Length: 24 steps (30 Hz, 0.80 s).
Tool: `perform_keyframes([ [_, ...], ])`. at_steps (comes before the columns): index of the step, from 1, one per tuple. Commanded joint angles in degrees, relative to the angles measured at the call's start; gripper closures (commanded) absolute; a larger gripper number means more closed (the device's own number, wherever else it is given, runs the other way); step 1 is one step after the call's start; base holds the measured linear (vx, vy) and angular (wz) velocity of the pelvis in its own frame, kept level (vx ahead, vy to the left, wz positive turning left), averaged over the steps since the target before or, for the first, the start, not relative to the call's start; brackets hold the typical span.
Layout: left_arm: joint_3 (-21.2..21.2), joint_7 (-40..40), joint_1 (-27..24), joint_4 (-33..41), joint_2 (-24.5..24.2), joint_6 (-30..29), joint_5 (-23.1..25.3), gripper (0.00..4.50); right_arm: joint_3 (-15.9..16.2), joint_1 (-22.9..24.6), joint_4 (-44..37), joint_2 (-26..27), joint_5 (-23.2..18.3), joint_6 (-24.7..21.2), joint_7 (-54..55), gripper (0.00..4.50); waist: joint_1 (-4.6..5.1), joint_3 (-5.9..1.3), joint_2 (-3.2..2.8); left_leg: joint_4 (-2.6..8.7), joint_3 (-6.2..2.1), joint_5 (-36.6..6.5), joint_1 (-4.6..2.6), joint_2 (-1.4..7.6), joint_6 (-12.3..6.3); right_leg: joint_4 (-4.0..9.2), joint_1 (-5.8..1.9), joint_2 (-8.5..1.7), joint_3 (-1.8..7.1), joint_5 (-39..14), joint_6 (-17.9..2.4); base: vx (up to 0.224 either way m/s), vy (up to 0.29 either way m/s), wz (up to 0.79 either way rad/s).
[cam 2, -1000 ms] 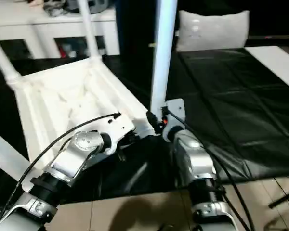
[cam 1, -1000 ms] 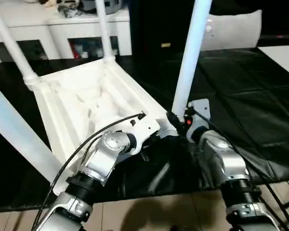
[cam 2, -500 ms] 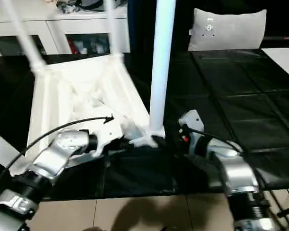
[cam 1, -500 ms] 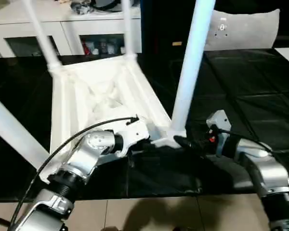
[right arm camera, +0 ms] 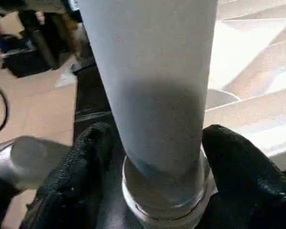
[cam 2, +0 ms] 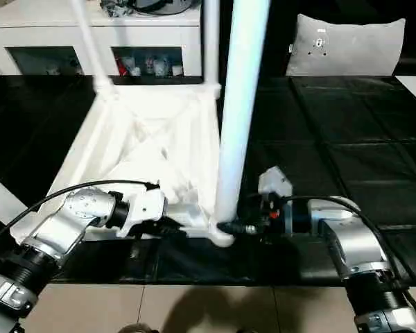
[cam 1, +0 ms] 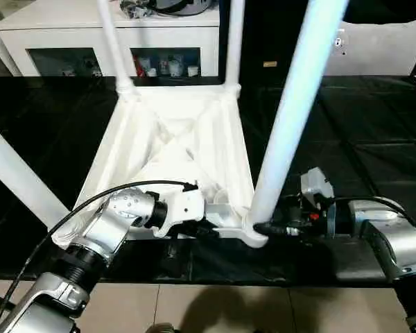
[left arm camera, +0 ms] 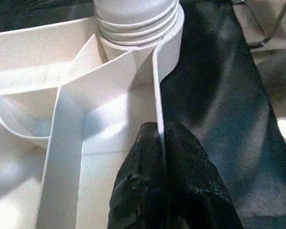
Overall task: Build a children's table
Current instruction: Rotate leg to tighten
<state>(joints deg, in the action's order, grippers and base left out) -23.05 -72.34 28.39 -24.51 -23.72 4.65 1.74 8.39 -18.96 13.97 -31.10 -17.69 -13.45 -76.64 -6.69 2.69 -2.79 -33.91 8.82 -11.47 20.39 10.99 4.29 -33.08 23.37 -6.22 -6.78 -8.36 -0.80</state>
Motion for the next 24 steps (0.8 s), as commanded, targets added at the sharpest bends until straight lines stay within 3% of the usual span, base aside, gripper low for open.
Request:
perform_keyframes([
  [1,-1.53,-1.92,1.0,0.53,-0.25,2.02,0.13,4.5,0.68,-1.2,-0.09,-0.43,-0.35,0.14,-1.28,1.6,0.14,-3.85,1.01,4.01,0.32,-10.77,0.29,1.99,-4.25,3.58,-3.56,-2.61,2.83,-19.15,-10.09,0.0,0.0,0.0],
  [12,-1.75,-2.87,0.28,0.29,-0.38,2.7,-0.18,4.5,1.29,-0.15,-0.9,0.31,-1.66,-1.18,-2.92,2.42,-0.01,-4.01,0.94,3.87,0.34,-9.35,0.34,1.98,-4.39,3.31,-3.66,-2.57,2.82,-17.22,-10.66,0.0,0.0,0.0],
  [16,-0.98,-1.79,-0.42,1.83,0.02,-0.37,-1.19,4.5,1.15,1.61,-3.11,1.98,-2.1,-2.31,0.08,2.54,-0.08,-3.97,1.0,3.95,0.34,-9.3,0.31,2.09,-4.24,3.36,-3.58,-2.61,2.88,-18.15,-10.18,0.0,0.0,0.0],
  [18,-0.06,0.71,-0.75,3.23,1.12,-3.57,-1.63,4.5,1.38,2.07,-3.27,4.78,-0.14,-3.65,6.53,2.54,0.18,-3.87,0.88,4.08,0.24,-9.92,0.37,2.0,-3.8,3.46,-3.65,-2.58,2.77,-19.13,-9.86,0.0,0.0,0.0],
  [20,0.34,2.18,-0.94,4.24,1.81,-5.44,-1.74,4.5,1.45,1.83,-2.4,6.72,1.85,-3.99,11.34,2.55,0.66,-3.54,0.9,4.27,0.28,-11.65,0.33,1.81,-2.94,3.87,-3.53,-2.5,2.71,-22.12,-8.98,0.0,0.0,0.0],
  [23,1.14,5.73,-1.41,7.0,3.82,-10.04,-2.05,4.5,0.71,0.7,-0.16,11.45,4.95,-4.77,21.53,2.56,2.36,-3.03,0.95,4.37,-0.12,-16.34,0.08,1.07,-0.48,5.37,-3.49,-2.65,1.87,-34.02,-4.01,0.0,0.0,0.0],
  [24,1.68,8.45,-1.55,8.27,5.41,-12.52,-1.87,4.5,0.1,-0.25,1.23,14.24,6.22,-5.69,27.14,2.56,2.68,-3.01,0.92,4.42,-0.22,-16.47,0.15,1.04,-0.29,5.53,-3.48,-2.61,1.78,-34.65,-3.46,0.0,0.0,0.0],
])
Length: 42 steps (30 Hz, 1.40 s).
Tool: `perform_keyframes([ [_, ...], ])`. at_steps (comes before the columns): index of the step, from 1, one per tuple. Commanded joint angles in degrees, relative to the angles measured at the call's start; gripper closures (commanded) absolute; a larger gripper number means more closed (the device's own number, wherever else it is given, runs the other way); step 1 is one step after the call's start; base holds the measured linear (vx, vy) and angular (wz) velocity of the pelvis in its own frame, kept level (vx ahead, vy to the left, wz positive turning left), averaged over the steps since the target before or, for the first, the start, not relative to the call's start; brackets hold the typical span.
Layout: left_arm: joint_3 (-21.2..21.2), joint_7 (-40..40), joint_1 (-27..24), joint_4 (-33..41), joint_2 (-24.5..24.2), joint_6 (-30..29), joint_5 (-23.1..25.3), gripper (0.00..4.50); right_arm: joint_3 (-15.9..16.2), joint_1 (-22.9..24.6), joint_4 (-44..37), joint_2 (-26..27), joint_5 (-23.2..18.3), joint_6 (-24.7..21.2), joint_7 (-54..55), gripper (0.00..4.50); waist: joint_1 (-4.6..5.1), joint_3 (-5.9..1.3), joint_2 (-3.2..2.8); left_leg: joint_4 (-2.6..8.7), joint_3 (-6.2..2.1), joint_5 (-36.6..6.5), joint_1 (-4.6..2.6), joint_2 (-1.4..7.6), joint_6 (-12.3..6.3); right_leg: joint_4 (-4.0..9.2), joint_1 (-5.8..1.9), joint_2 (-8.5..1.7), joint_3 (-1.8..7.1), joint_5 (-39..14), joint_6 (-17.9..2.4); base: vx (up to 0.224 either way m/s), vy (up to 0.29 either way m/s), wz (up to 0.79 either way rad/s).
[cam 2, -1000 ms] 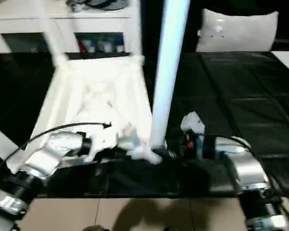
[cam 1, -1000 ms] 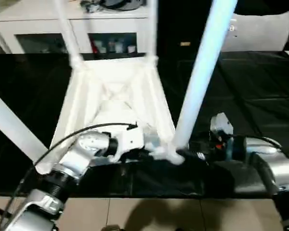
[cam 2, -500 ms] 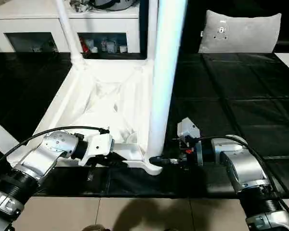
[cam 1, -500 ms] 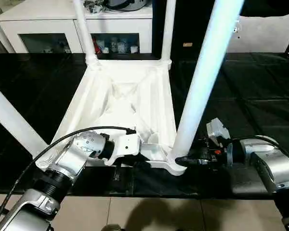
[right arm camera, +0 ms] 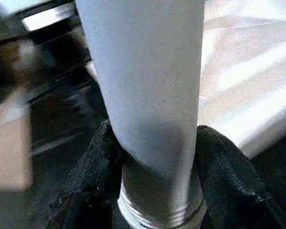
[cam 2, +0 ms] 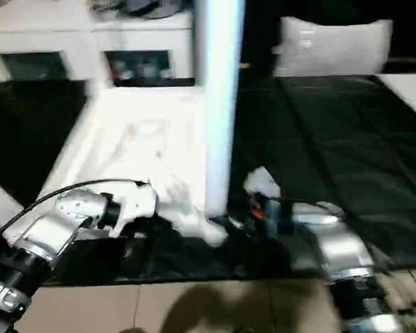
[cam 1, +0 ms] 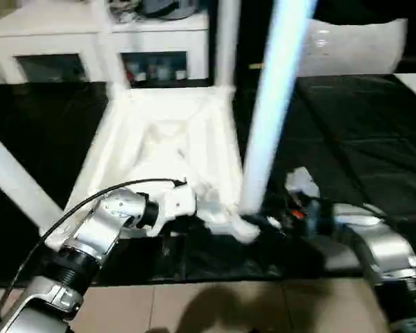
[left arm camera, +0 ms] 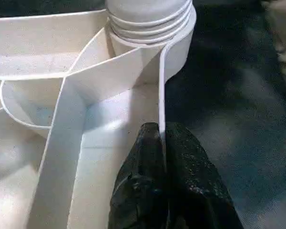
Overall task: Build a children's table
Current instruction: Rotate leg to tighten
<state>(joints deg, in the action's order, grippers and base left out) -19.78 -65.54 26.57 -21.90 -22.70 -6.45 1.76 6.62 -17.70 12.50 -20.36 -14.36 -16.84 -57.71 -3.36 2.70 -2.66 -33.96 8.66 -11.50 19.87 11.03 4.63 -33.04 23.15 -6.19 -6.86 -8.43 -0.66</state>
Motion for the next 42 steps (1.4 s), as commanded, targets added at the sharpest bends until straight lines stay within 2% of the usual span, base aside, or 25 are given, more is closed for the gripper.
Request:
perform_keyframes([
  [1,-1.26,3.5,0.25,6.24,5.4,-2.78,-1.61,4.5,1.51,-2.1,3.61,5.07,3.63,-2.67,11.33,2.57,0.37,-2.88,0.69,4.46,-0.24,-17.54,0.77,0.96,-0.1,5.68,-3.04,-2.43,1.6,-35.27,-3.09,0.0,0.0,0.0],
  [2,-1.12,4.41,0.23,6.55,5.89,-3.43,-1.49,4.5,1.31,-2.32,3.96,5.74,4.02,-2.81,12.66,2.57,0.78,-2.82,0.57,4.36,-0.33,-18.14,0.68,0.79,0.02,5.98,-2.95,-2.4,1.3,-36.12,-2.72,0.0,0.0,0.0],
  [3,-0.78,5.98,0.23,6.94,6.8,-4.43,-1.4,4.5,1.15,-2.76,4.86,6.76,4.86,-2.55,14.88,2.57,1.61,-2.77,0.74,4.17,-0.57,-19.6,0.89,0.54,-0.1,6.37,-3.07,-2.33,0.86,-37.6,-1.63,0.0,0.0,0.0],
  [4,-0.78,5.98,0.23,6.94,6.8,-4.43,-1.4,4.5,1.15,-2.76,4.86,6.76,4.86,-2.55,14.88,2.57,2.03,-2.82,0.52,4.02,-0.64,-20.76,0.67,0.5,-0.46,6.62,-2.84,-2.31,0.72,-38.17,-1.13,0.0,0.0,0.0],
  [5,-0.07,11.26,0.39,7.89,9.8,-7.53,-0.43,4.5,-0.41,-4.72,8.53,10.68,6.32,-2.9,23.49,2.57,2.44,-2.92,0.56,3.92,-0.68,-21.35,0.5,0.51,-0.8,6.71,-2.65,-2.33,0.64,-37.79,-1.36,0.0,0.0,0.0],
  [6,0.0,11.93,0.41,8.01,10.17,-7.92,-0.27,4.5,-0.65,-4.98,9.01,11.22,6.48,-2.93,24.68,2.57,2.81,-2.92,0.52,3.97,-0.7,-21.23,0.59,0.6,-0.64,6.56,-2.62,-2.34,0.66,-36.88,-1.9,0.0,0.0,0.0],
  [7,0.08,14.52,0.61,7.98,11.4,-8.67,0.81,4.5,-1.38,-5.86,10.67,12.88,7.17,-1.66,28.24,2.57,3.37,-2.94,0.62,4.12,-1.01,-21.17,1.09,0.6,-0.65,6.39,-3.03,-2.3,0.48,-35.85,-2.07,0.0,0.0,0.0],
  [8,0.24,17.73,0.96,7.75,12.91,-9.38,2.17,4.5,-2.09,-6.79,12.4,14.6,8.08,0.29,31.94,2.57,3.88,-2.95,0.5,4.14,-0.95,-21.78,0.88,0.63,-0.7,6.54,-2.74,-2.28,0.52,-35.77,-2.08,0.0,0.0,0.0],
  [9,0.31,19.13,1.21,7.46,13.58,-9.27,2.76,4.5,-2.45,-7.0,12.74,15.27,7.67,0.39,32.32,2.57,4.08,-3.01,0.51,4.04,-0.93,-22.06,0.7,0.59,-0.87,6.63,-2.61,-2.32,0.52,-35.72,-2.21,0.0,0.0,0.0],
  [11,0.28,20.7,1.43,7.47,14.34,-9.46,3.46,4.5,-2.95,-7.06,12.65,16.21,6.8,-0.01,32.35,2.57,4.2,-3.24,0.47,4.2,-0.9,-20.98,0.88,0.68,-1.81,6.34,-2.97,-2.33,0.87,-32.87,-3.27,0.0,0.0,0.0],
  [12,-0.02,21.11,1.53,7.41,14.61,-9.89,4.02,4.5,-3.16,-6.93,11.91,16.89,6.85,0.44,32.6,2.23,4.03,-3.36,0.32,4.36,-0.81,-19.78,0.99,0.87,-2.38,5.93,-2.99,-2.3,1.33,-29.76,-4.53,0.0,0.0,0.0],
  [14,-0.31,21.54,1.71,6.85,14.31,-9.85,4.84,4.5,-3.09,-6.56,10.95,16.88,6.87,0.36,32.04,1.89,3.8,-3.57,0.37,4.48,-0.58,-17.13,1.2,1.12,-3.16,5.07,-3.22,-2.26,1.96,-23.54,-7.38,0.0,0.0,0.0],
  [15,-0.41,21.45,1.77,6.56,13.86,-9.57,5.05,4.5,-2.86,-6.23,10.57,16.28,7.0,0.99,31.36,1.86,3.68,-3.63,0.21,4.44,-0.51,-16.36,1.18,1.14,-3.31,4.89,-3.27,-2.32,2.07,-22.22,-8.05,0.0,0.0,0.0],
  [17,-0.2,21.48,1.72,6.32,12.91,-9.51,5.6,4.5,-3.13,-5.66,10.35,14.89,7.08,2.95,30.01,1.66,2.85,-3.8,0.16,4.23,-0.13,-13.59,1.09,1.16,-3.95,4.43,-3.36,-2.34,2.37,-18.82,-9.81,0.0,0.0,0.0],
  [20,-0.03,21.2,1.7,5.99,12.28,-8.91,5.97,4.5,-3.45,-5.27,10.31,13.58,7.02,4.18,28.97,1.36,1.99,-3.96,0.26,3.98,0.17,-10.12,1.11,1.17,-4.8,4.02,-3.54,-2.34,2.54,-15.11,-11.02,0.0,0.0,0.0],
  [21,0.02,20.81,1.79,5.41,11.8,-7.76,6.1,4.5,-3.47,-4.95,10.07,12.48,6.98,4.96,27.86,1.28,1.83,-3.99,0.33,3.93,0.23,-9.81,1.09,1.17,-4.99,3.94,-3.57,-2.34,2.55,-14.77,-11.18,0.0,0.0,0.0],
  [23,0.2,18.34,2.1,2.66,10.33,-2.41,5.53,4.5,-3.8,-3.86,8.76,9.08,5.89,6.45,22.66,1.04,0.88,-4.09,0.55,3.74,0.27,-8.26,1.19,1.07,-5.74,3.71,-3.79,-2.34,2.62,-14.11,-10.83,0.0,0.0,0.0],
  [26,0.23,15.65,2.39,0.47,8.89,1.37,4.84,4.5,-3.54,-2.99,7.18,5.46,5.06,6.84,17.07,0.83,0.46,-3.92,0.56,3.74,0.33,-8.61,1.19,1.17,-6.29,3.64,-3.74,-2.28,2.69,-14.05,-10.97,0.0,0.0,0.0],
  [28,0.13,13.25,2.47,-0.22,7.6,3.2,3.92,4.5,-3.2,-2.24,6.06,2.31,4.38,7.83,12.13,0.72,-0.03,-3.75,0.56,3.88,0.38,-10.92,1.03,1.1,-5.73,4.12,-3.72,-2.33,2.58,-18.98,-9.72,0.0,0.0,0.0],
  [31,-0.04,10.77,2.67,-0.44,6.47,4.13,3.23,4.5,-2.99,-1.84,4.97,-0.59,3.42,7.34,7.78,0.46,-0.31,-3.48,0.61,4.14,0.3,-12.86,0.78,1.32,-4.97,4.48,-3.39,-2.32,2.61,-22.42,-8.63,0.0,0.0,0.0],
  [33,-1.1,6.28,2.68,-0.51,4.37,6.16,2.58,4.5,-2.17,-1.73,4.37,-4.77,2.79,7.38,1.57,0.28,-0.33,-3.5,0.6,4.18,0.21,-13.29,0.78,1.4,-4.8,4.5,-3.43,-2.36,2.55,-23.57,-7.99,0.0,0.0,0.0],
  [39,-2.75,-0.73,2.37,-1.18,1.49,10.56,1.96,4.5,-1.05,-2.31,4.33,-8.68,0.96,8.6,-7.26,0.28,-1.23,-3.82,0.67,3.91,0.31,-11.2,0.85,1.69,-5.8,3.8,-3.39,-2.42,2.76,-18.88,-10.21,0.0,0.0,0.0],
  [42,-3.49,-3.72,2.32,-1.73,0.23,12.73,1.68,4.5,-0.6,-2.72,4.42,-9.72,-0.66,9.25,-12.47,0.62,-2.06,-3.95,0.82,3.82,0.42,-10.03,0.75,1.84,-6.06,3.43,-3.4,-2.48,2.78,-17.19,-11.28,0.0,0.0,0.0],
])
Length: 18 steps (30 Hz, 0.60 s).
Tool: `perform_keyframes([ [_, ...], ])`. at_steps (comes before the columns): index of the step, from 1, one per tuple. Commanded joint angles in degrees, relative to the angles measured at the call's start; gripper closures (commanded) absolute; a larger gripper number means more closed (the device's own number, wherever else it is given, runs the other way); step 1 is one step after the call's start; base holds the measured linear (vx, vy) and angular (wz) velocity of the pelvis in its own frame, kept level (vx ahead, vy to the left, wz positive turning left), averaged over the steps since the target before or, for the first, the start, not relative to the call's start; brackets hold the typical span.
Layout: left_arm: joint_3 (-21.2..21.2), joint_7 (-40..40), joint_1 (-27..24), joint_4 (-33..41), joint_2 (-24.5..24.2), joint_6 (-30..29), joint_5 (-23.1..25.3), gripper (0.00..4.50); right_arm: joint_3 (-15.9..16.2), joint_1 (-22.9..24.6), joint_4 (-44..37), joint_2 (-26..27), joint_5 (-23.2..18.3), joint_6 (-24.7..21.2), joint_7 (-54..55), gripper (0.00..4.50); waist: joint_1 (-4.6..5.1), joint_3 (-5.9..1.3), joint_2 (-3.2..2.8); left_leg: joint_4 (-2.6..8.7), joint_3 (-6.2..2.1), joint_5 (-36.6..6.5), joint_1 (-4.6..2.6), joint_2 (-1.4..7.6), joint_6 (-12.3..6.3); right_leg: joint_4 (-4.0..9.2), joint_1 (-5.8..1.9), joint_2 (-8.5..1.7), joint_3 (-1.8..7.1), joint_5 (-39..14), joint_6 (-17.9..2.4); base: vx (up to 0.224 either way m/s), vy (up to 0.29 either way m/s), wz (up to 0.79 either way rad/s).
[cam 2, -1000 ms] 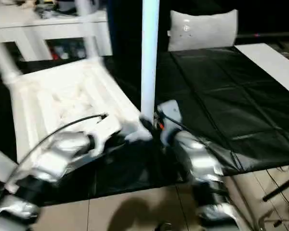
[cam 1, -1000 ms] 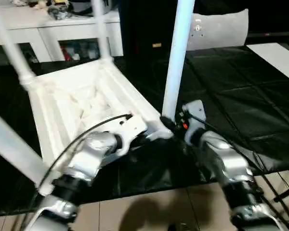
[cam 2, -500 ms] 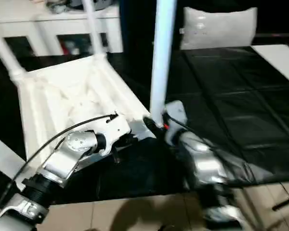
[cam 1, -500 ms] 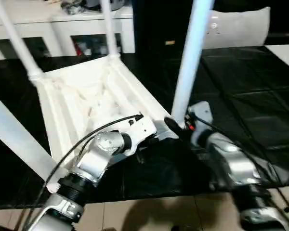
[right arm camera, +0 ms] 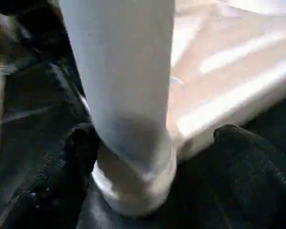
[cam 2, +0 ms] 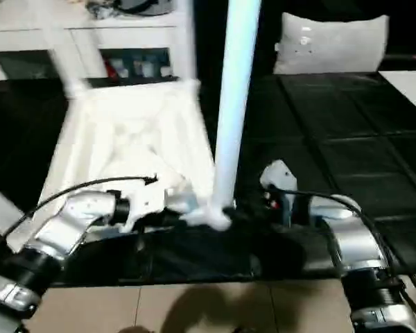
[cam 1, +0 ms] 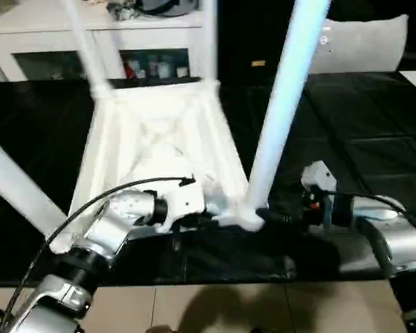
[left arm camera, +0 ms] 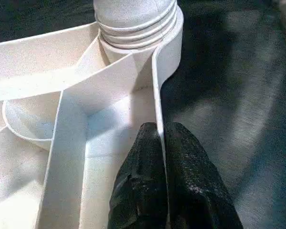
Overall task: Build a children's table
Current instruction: Rotate leg to tighten
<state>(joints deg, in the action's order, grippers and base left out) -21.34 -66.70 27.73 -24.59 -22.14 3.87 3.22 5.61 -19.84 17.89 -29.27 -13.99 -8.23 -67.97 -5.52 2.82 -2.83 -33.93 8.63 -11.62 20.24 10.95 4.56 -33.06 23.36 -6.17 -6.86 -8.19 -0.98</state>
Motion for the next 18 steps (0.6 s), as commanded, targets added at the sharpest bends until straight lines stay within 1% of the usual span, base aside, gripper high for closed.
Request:
perform_keyframes([
  [1,-2.38,-3.76,1.14,0.87,-0.91,3.23,0.11,4.5,0.78,-0.83,-1.06,-1.23,-1.91,0.1,-4.24,0.66,-0.08,-4.06,1.04,3.78,0.49,-9.53,0.43,1.97,-6.17,3.4,-3.61,-2.5,2.8,-17.15,-11.1,0.0,0.0,0.0],
  [3,-2.69,-4.56,1.15,0.82,-1.3,3.75,0.03,4.5,1.03,-1.01,-1.12,-1.51,-2.53,-0.32,-5.59,0.74,-0.32,-4.07,1.05,3.78,0.5,-9.55,0.42,2.06,-6.22,3.26,-3.59,-2.5,2.85,-16.83,-11.23,0.0,0.0,0.0],
  [4,-2.95,-5.33,1.13,0.97,-1.61,3.97,-0.16,4.5,1.39,-1.17,-1.3,-1.73,-3.01,-0.83,-6.76,0.89,-0.37,-4.02,1.02,3.82,0.49,-9.69,0.43,2.07,-6.09,3.27,-3.56,-2.53,2.86,-17.02,-11.2,0.0,0.0,0.0],
  [5,-3.06,-6.6,1.12,1.11,-1.81,4.44,-0.62,4.5,2.04,-1.28,-1.66,-1.95,-3.44,-1.42,-8.6,1.0,-0.53,-3.97,1.3,3.86,0.51,-10.11,0.42,1.98,-5.87,3.38,-3.64,-2.55,2.78,-18.35,-10.85,0.0,0.0,0.0],
  [7,-2.96,-7.32,1.23,1.17,-1.83,4.76,-0.93,4.5,2.63,-1.31,-2.05,-2.0,-3.81,-2.34,-10.09,1.1,-0.69,-3.97,1.21,3.91,0.5,-10.22,0.37,2.07,-5.59,3.48,-3.57,-2.59,2.84,-19.22,-10.43,0.0,0.0,0.0],
  [8,-2.94,-7.39,1.25,1.2,-1.83,4.77,-0.97,4.5,2.72,-1.32,-2.11,-1.99,-3.85,-2.48,-10.24,1.18,-0.8,-3.92,1.23,3.95,0.5,-10.31,0.35,2.1,-5.4,3.59,-3.51,-2.61,2.85,-19.69,-10.16,0.0,0.0,0.0],
  [9,-2.92,-7.56,1.28,1.24,-1.81,4.83,-1.05,4.5,2.81,-1.34,-2.08,-1.93,-3.87,-2.52,-10.52,1.36,-0.84,-3.93,1.3,3.95,0.51,-10.31,0.35,2.06,-5.27,3.56,-3.53,-2.6,2.86,-19.84,-10.02,0.0,0.0,0.0],
  [10,-2.94,-7.67,1.29,1.25,-1.77,4.93,-1.1,4.5,2.94,-1.4,-1.93,-1.74,-3.85,-2.55,-10.69,1.36,-0.89,-3.91,1.31,3.97,0.5,-10.47,0.34,2.06,-5.15,3.57,-3.52,-2.59,2.87,-20.14,-9.89,0.0,0.0,0.0],
  [12,-3.02,-7.87,1.29,1.16,-1.71,5.17,-1.23,4.5,3.14,-1.47,-1.64,-1.53,-3.87,-2.46,-11.11,1.55,-0.95,-3.98,1.3,3.98,0.47,-10.08,0.36,2.06,-4.78,3.51,-3.52,-2.6,2.9,-19.69,-9.92,0.0,0.0,0.0],
  [13,-3.12,-7.95,1.29,1.16,-1.69,5.25,-1.34,4.5,3.28,-1.48,-1.5,-1.42,-3.89,-2.38,-11.29,1.55,-0.96,-3.97,1.31,4.0,0.47,-10.05,0.36,2.06,-4.66,3.48,-3.55,-2.61,2.9,-19.55,-9.97,0.0,0.0,0.0],
  [14,-3.28,-8.02,1.29,1.18,-1.67,5.34,-1.49,4.5,3.49,-1.48,-1.35,-1.31,-3.99,-2.39,-11.58,1.8,-0.98,-4.04,1.35,3.95,0.48,-9.8,0.39,2.04,-4.69,3.4,-3.58,-2.6,2.9,-18.99,-10.1,0.0,0.0,0.0],
  [15,-3.31,-8.16,1.27,1.17,-1.64,5.4,-1.57,4.5,3.68,-1.43,-1.41,-1.3,-4.12,-2.69,-11.96,1.9,-0.98,-4.04,1.34,3.94,0.48,-9.7,0.4,2.03,-4.74,3.37,-3.59,-2.59,2.9,-18.78,-10.16,0.0,0.0,0.0],
  [16,-3.31,-8.24,1.25,1.17,-1.61,5.42,-1.6,4.5,3.8,-1.36,-1.56,-1.31,-4.21,-2.93,-12.22,1.9,-0.99,-4.05,1.33,3.92,0.48,-9.61,0.41,2.02,-4.8,3.36,-3.59,-2.58,2.89,-18.66,-10.23,0.0,0.0,0.0],
  [18,-3.24,-8.37,1.22,1.16,-1.57,5.38,-1.63,4.5,3.96,-1.19,-1.9,-1.36,-4.36,-3.49,-12.6,2.11,-1.05,-4.07,1.33,3.91,0.51,-9.32,0.36,2.05,-4.91,3.35,-3.58,-2.6,2.9,-18.34,-10.37,0.0,0.0,0.0],
])
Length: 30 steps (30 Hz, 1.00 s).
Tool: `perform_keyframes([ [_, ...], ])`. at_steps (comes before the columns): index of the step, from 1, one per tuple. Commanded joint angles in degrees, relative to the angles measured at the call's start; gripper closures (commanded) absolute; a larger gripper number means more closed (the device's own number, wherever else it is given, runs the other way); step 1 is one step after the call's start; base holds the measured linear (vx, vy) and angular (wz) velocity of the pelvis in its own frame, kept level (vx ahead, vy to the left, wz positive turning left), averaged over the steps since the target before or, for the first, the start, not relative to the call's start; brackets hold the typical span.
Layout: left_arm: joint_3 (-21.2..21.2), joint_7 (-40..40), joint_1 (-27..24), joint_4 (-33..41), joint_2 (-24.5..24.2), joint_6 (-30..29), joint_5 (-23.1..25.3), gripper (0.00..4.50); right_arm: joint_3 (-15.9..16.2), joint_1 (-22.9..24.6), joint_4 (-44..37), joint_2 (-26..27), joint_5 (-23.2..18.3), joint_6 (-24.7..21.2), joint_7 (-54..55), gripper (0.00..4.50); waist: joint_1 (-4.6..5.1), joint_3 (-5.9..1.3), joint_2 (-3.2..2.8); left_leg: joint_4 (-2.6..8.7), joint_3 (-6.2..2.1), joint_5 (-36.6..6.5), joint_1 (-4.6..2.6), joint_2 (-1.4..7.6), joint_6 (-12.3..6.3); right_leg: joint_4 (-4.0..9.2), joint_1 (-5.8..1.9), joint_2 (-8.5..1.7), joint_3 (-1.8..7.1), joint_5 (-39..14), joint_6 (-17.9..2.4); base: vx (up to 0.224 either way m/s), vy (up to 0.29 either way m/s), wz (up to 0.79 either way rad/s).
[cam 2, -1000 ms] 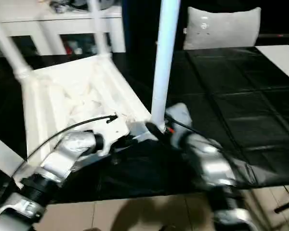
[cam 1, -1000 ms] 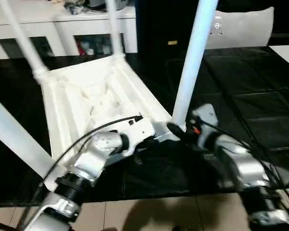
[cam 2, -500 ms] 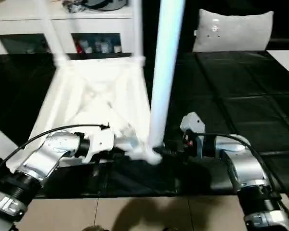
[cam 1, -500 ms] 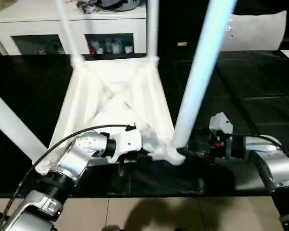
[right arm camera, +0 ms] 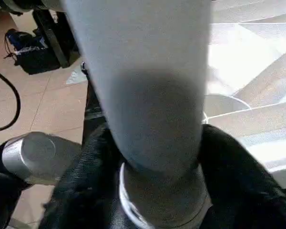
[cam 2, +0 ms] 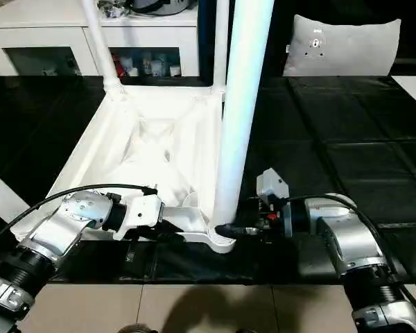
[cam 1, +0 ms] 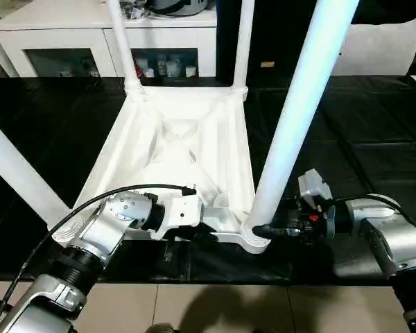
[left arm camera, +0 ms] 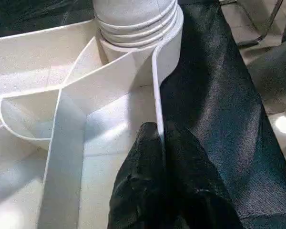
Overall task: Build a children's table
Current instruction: Rotate leg to tighten
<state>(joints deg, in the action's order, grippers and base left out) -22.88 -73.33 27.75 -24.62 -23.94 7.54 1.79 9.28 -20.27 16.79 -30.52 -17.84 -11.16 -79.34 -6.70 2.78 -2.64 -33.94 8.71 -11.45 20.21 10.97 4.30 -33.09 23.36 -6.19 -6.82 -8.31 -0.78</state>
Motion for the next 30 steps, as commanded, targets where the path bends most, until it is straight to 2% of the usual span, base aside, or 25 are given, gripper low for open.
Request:
perform_keyframes([
  [1,-1.66,-1.8,1.19,1.19,0.25,1.67,-0.18,4.5,0.37,-0.67,-0.96,-0.19,-0.57,-0.84,-1.41,2.24,0.13,-4.03,1.19,3.9,0.44,-9.38,0.42,2.01,-4.63,3.34,-3.59,-2.57,2.88,-18.22,-10.61,0.0,0.0,0.0],
  [7,-1.04,-0.73,0.78,1.44,0.32,0.42,-0.14,4.5,0.1,0.58,-3.13,0.05,-2.77,-3.96,-1.45,2.51,0.04,-4.0,1.33,3.92,0.43,-9.43,0.42,1.97,-4.45,3.41,-3.63,-2.57,2.86,-19.22,-10.05,0.0,0.0,0.0],
  [9,-0.08,3.08,0.17,3.03,1.95,-4.34,0.08,4.5,-0.93,1.87,-4.91,2.18,-3.88,-6.36,2.76,2.52,-0.09,-4.0,1.38,3.9,0.45,-9.06,0.37,2.0,-4.43,3.42,-3.56,-2.6,2.89,-19.3,-9.95,0.0,0.0,0.0],
  [10,-0.08,3.08,0.17,3.03,1.95,-4.34,0.08,4.5,-0.93,1.87,-4.91,2.18,-3.88,-6.36,2.76,2.52,-0.18,-4.0,1.36,3.96,0.39,-8.68,0.4,2.15,-4.22,3.32,-3.59,-2.71,2.97,-18.89,-9.98,0.0,0.0,0.0],
  [11,0.46,4.38,-0.37,4.57,3.02,-7.0,-0.65,4.5,-1.3,2.22,-5.33,3.4,-3.6,-7.32,5.63,2.52,-0.06,-3.94,1.41,3.99,0.44,-9.08,0.42,2.02,-4.16,3.46,-3.57,-2.64,2.9,-19.68,-9.77,0.0,0.0,0.0],
  [14,0.61,4.69,-0.56,5.15,3.36,-7.96,-0.96,4.5,-1.3,2.29,-5.46,3.71,-3.27,-7.67,6.57,2.53,0.32,-3.66,1.53,4.12,0.45,-10.62,0.43,1.68,-3.49,4.03,-3.6,-2.58,2.69,-23.93,-8.16,0.0,0.0,0.0],
  [15,0.61,4.69,-0.56,5.15,3.36,-7.96,-0.96,4.5,-1.3,2.29,-5.46,3.71,-3.27,-7.67,6.57,2.53,0.46,-3.6,1.45,4.08,0.46,-11.57,0.23,1.55,-3.3,4.6,-3.36,-2.62,2.57,-27.17,-6.72,0.0,0.0,0.0],
  [16,1.06,8.91,-1.11,8.13,6.3,-14.29,-1.01,4.5,-1.5,1.46,-3.49,8.56,1.36,-8.2,18.14,2.53,0.63,-3.6,1.44,4.17,0.43,-11.31,0.26,1.68,-2.84,4.46,-3.36,-2.68,2.69,-27.18,-6.58,0.0,0.0,0.0],
  [17,1.26,11.5,-1.13,8.98,7.94,-16.89,-0.62,4.5,-1.65,0.77,-2.08,11.15,3.52,-8.81,23.97,2.53,1.1,-3.31,1.4,4.31,0.32,-11.65,0.51,1.48,-2.13,4.76,-3.27,-2.58,2.43,-28.52,-6.01,0.0,0.0,0.0],
  [18,1.26,11.5,-1.13,8.98,7.94,-16.89,-0.62,4.5,-1.65,0.77,-2.08,11.15,3.52,-8.81,23.97,2.53,1.49,-3.34,1.36,4.32,0.27,-12.22,0.44,1.45,-1.31,4.72,-3.29,-2.57,2.32,-29.4,-5.62,0.0,0.0,0.0],
  [19,1.59,16.53,-0.48,8.48,11.11,-19.92,0.72,4.5,-1.84,-0.86,0.67,15.7,6.66,-10.69,33.52,2.53,2.5,-3.25,1.5,4.33,0.04,-13.5,0.72,1.1,-0.55,5.05,-3.6,-2.5,1.81,-31.89,-4.28,0.0,0.0,0.0],
  [20,1.83,19.45,0.09,7.74,12.8,-21.27,1.57,4.5,-2.1,-1.65,1.79,18.04,7.85,-11.91,38.01,2.54,3.69,-3.09,0.99,4.36,-0.15,-15.31,0.7,0.87,0.24,5.56,-3.4,-2.27,1.47,-33.35,-3.31,0.0,0.0,0.0],
  [21,1.83,19.45,0.09,7.74,12.8,-21.27,1.57,4.5,-2.1,-1.65,1.79,18.04,7.85,-11.91,38.01,2.54,4.29,-3.16,1.13,4.16,-0.25,-16.12,0.57,0.71,0.42,5.72,-3.31,-2.17,1.25,-34.14,-2.85,0.0,0.0,0.0],
  [23,2.28,24.19,1.25,6.54,15.58,-24.39,2.91,4.5,-2.73,-3.2,4.18,21.72,9.66,-11.79,45.31,2.54,5.62,-3.16,1.0,3.78,-0.26,-18.42,0.23,0.39,-0.45,6.58,-2.86,-2.07,0.82,-36.1,-1.87,0.0,0.0,0.0],
  [26,2.38,27.85,2.46,5.22,17.71,-25.44,4.23,4.5,-3.15,-4.92,7.23,24.42,11.35,-9.92,51.54,2.54,6.47,-3.03,0.69,3.5,-0.27,-20.49,-0.12,0.13,-1.35,7.35,-2.35,-1.91,0.25,-37.32,-1.47,0.0,0.0,0.0],
  [27,2.56,29.18,2.83,4.86,18.53,-25.72,4.44,4.5,-3.34,-5.55,8.5,25.24,11.97,-8.32,53.89,2.54,6.69,-3.03,0.67,3.39,-0.44,-21.41,-0.08,0.04,-1.46,7.6,-2.58,-1.94,-0.19,-38.26,-0.65,0.0,0.0,0.0],
  [28,2.78,30.43,3.09,4.84,19.26,-26.14,4.82,4.5,-3.92,-6.05,9.51,26.23,12.3,-6.61,55.55,2.2,6.77,-3.1,0.57,3.35,-0.44,-21.59,-0.15,0.03,-1.6,7.73,-2.55,-1.96,-0.26,-38.22,-0.47,0.0,0.0,0.0],
  [29,2.79,30.58,3.11,4.98,19.35,-26.29,5.01,4.5,-4.16,-6.11,9.64,26.52,12.29,-6.27,55.64,1.99,6.89,-3.38,0.38,3.94,-0.88,-21.09,0.31,0.66,-2.03,7.11,-3.28,-2.24,-0.06,-33.92,-1.69,0.0,0.0,0.0],
  [30,2.65,30.55,3.05,5.29,19.23,-26.42,5.45,4.5,-4.65,-6.07,9.59,26.9,12.21,-5.63,55.57,1.99,6.92,-3.41,0.36,4.11,-0.95,-21.11,0.58,0.8,-2.16,6.85,-3.43,-2.22,0.03,-32.65,-2.03,0.0,0.0,0.0],
])
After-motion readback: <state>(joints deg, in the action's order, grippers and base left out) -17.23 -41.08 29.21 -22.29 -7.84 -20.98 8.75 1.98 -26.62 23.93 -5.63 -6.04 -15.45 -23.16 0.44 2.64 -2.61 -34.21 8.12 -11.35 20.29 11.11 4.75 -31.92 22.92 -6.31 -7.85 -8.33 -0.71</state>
